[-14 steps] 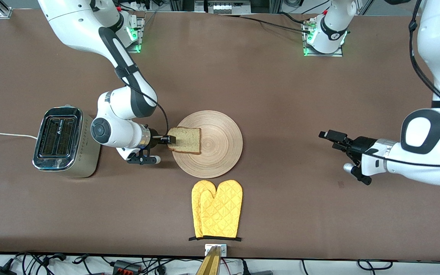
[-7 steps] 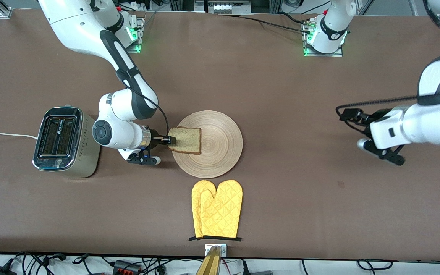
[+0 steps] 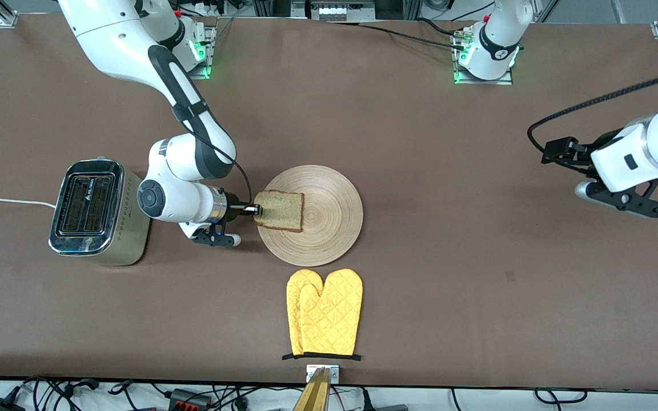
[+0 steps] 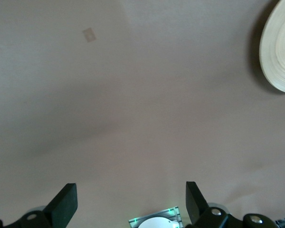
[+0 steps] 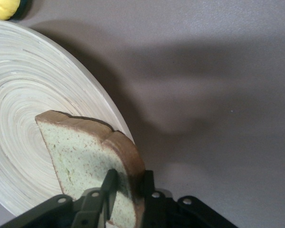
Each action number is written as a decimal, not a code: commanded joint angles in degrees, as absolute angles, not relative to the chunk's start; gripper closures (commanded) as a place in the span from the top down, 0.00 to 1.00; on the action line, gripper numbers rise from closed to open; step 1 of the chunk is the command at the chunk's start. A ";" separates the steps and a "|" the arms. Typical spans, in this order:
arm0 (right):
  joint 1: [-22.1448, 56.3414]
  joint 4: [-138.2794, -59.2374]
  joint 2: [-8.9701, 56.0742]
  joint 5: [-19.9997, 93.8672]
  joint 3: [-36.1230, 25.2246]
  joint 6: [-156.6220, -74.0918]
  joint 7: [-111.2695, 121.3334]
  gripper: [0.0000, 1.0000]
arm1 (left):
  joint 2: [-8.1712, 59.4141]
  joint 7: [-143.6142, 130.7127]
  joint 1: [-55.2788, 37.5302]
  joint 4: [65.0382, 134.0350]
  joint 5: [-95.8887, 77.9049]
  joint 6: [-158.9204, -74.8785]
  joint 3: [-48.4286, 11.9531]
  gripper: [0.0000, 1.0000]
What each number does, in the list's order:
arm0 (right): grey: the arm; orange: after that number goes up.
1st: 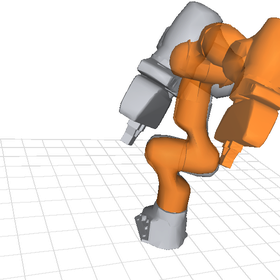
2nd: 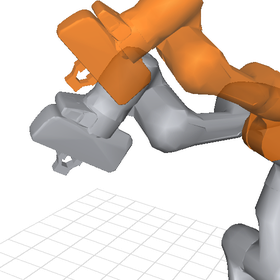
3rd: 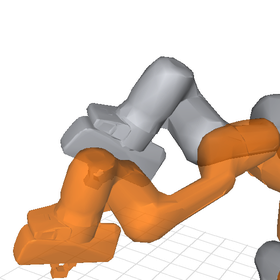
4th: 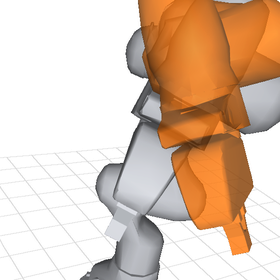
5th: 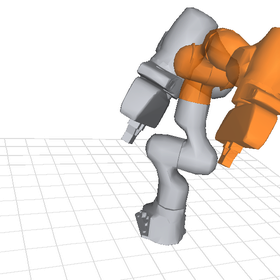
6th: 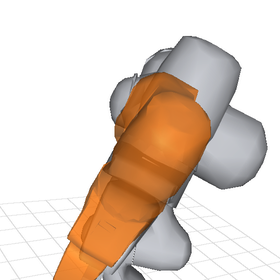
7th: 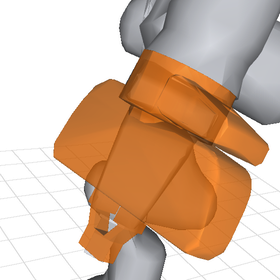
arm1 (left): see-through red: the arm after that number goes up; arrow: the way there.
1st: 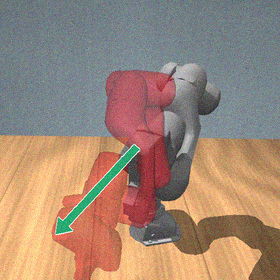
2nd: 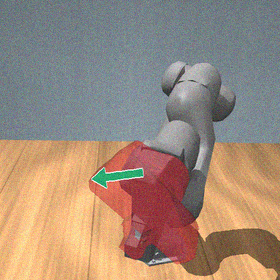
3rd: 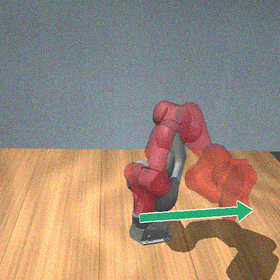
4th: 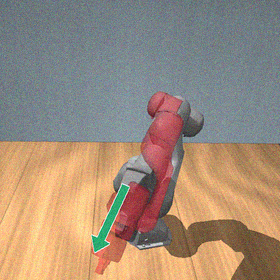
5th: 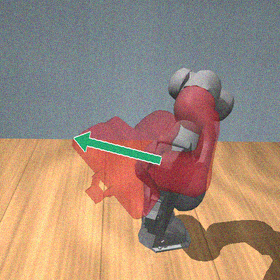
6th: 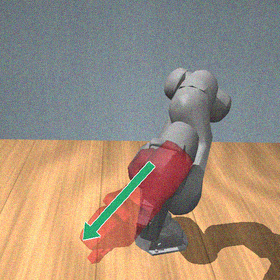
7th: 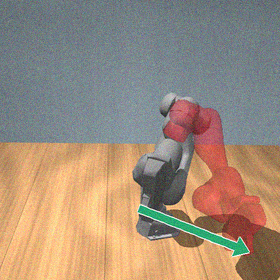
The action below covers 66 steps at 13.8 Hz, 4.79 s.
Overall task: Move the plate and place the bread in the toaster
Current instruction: 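Lift the bread with the right gripper and carry it over the toaster, then lower the bread into a toaster slot with the right gripper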
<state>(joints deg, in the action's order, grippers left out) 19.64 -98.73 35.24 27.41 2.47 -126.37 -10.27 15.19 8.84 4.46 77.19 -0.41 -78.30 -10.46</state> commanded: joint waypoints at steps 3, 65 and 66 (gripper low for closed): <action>19.78 -97.65 35.68 28.48 2.20 -125.86 -9.05 0.04 | 0.98 -0.06 -2.81 95.61 -0.17 -92.17 -0.46 1.00; 9.76 -72.86 21.36 6.58 -14.59 -90.09 -4.75 1.00 | -3.08 0.26 -3.96 98.00 0.09 -96.86 0.18 1.00; 9.76 -72.86 21.27 6.77 -14.68 -90.00 -3.35 1.00 | -3.08 0.26 -3.96 97.91 0.09 -96.68 0.18 1.00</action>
